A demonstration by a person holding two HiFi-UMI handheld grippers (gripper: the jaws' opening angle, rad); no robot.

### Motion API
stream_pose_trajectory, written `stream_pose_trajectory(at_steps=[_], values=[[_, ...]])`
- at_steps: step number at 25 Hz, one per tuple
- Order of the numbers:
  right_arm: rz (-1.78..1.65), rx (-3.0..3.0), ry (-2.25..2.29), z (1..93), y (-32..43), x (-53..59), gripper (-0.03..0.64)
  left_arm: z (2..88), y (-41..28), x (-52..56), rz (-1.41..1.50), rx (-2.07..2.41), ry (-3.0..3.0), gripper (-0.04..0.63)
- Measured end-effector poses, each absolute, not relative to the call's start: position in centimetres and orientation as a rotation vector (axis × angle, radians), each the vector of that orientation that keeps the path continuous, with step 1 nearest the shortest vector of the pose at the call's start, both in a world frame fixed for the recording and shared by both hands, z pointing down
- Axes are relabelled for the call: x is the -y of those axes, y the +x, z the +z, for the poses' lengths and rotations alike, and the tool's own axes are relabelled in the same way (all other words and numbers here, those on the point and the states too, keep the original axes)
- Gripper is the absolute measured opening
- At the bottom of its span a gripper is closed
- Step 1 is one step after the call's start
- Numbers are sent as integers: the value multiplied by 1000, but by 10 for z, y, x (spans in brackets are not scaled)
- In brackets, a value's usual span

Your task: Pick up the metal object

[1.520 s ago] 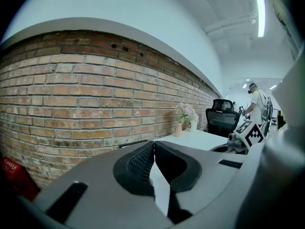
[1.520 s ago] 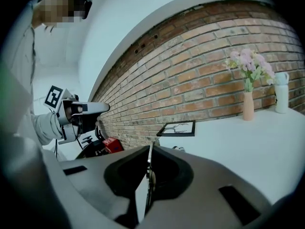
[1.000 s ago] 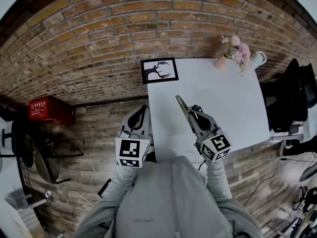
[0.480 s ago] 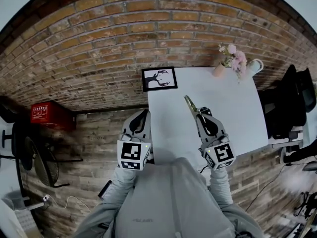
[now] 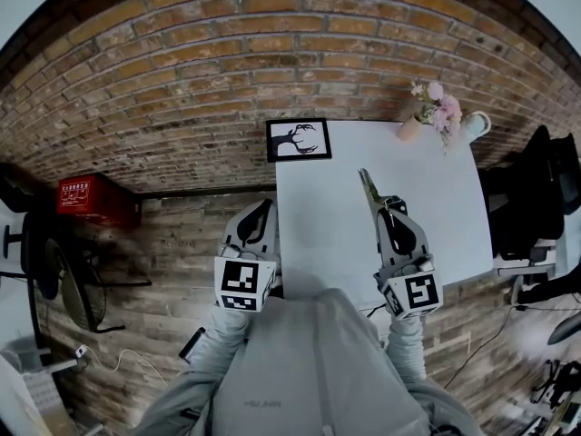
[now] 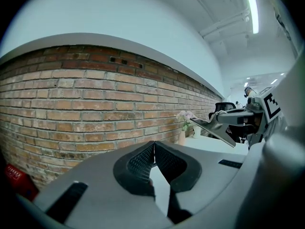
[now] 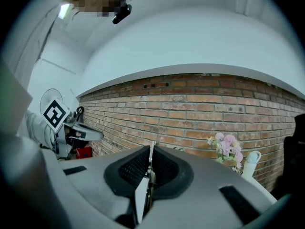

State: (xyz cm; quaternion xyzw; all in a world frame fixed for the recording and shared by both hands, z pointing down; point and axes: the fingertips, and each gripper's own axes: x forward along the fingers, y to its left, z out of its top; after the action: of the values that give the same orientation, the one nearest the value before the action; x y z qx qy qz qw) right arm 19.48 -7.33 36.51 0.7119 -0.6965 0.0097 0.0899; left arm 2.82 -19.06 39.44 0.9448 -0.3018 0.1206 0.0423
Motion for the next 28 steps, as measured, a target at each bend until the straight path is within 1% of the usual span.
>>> stream_pose_trajectory(at_steps=[28], values=[[146, 2117, 2160, 379, 193, 71, 29, 400, 11, 195, 377, 966, 2851, 29]])
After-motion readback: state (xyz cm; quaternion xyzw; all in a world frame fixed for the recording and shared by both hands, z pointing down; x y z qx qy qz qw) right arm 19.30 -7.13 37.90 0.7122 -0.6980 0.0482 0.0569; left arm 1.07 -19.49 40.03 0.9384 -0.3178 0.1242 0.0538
